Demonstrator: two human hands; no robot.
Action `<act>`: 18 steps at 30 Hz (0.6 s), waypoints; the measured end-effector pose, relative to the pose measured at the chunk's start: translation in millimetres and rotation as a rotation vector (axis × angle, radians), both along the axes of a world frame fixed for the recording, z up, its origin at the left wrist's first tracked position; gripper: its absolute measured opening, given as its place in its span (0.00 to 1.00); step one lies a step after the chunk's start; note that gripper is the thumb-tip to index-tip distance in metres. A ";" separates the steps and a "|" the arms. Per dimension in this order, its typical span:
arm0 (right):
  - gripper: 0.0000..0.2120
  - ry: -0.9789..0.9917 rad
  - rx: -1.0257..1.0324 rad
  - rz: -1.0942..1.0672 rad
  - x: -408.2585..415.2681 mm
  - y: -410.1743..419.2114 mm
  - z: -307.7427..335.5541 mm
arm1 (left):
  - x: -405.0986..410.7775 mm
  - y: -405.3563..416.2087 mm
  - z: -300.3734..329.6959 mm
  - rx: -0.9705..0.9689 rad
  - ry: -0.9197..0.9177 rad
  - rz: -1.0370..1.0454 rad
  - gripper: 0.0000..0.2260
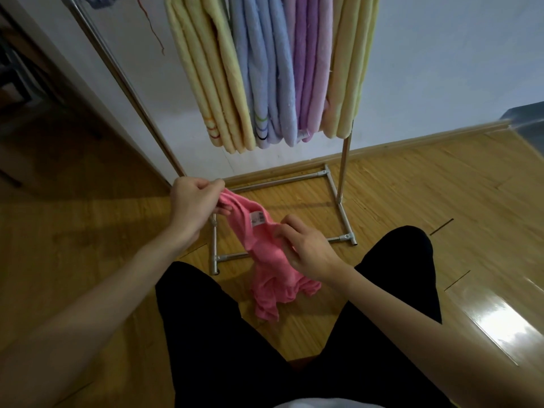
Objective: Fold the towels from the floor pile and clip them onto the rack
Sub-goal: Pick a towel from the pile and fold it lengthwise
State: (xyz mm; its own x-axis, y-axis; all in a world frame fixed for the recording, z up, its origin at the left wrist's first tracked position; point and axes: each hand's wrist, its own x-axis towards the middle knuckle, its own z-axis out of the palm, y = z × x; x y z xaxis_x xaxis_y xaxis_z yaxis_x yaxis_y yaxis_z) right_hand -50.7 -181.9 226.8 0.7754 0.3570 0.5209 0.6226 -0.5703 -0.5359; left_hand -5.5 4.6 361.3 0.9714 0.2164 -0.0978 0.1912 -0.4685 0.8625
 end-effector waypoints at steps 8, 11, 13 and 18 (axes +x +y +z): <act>0.16 0.106 0.032 0.001 11.8 8.4 1.7 | -4.7 -15.8 2.5 -0.079 -0.004 0.023 0.09; 0.20 0.101 0.038 -0.044 12.7 14.8 2.3 | -6.4 -20.3 4.5 -0.118 0.000 0.024 0.09; 0.17 0.113 0.045 -0.078 14.3 18.4 1.8 | -6.7 -21.6 5.0 -0.120 -0.006 0.020 0.09; 0.09 0.137 0.026 -0.102 17.0 13.8 1.9 | -2.8 -13.4 4.3 -0.094 -0.021 0.045 0.10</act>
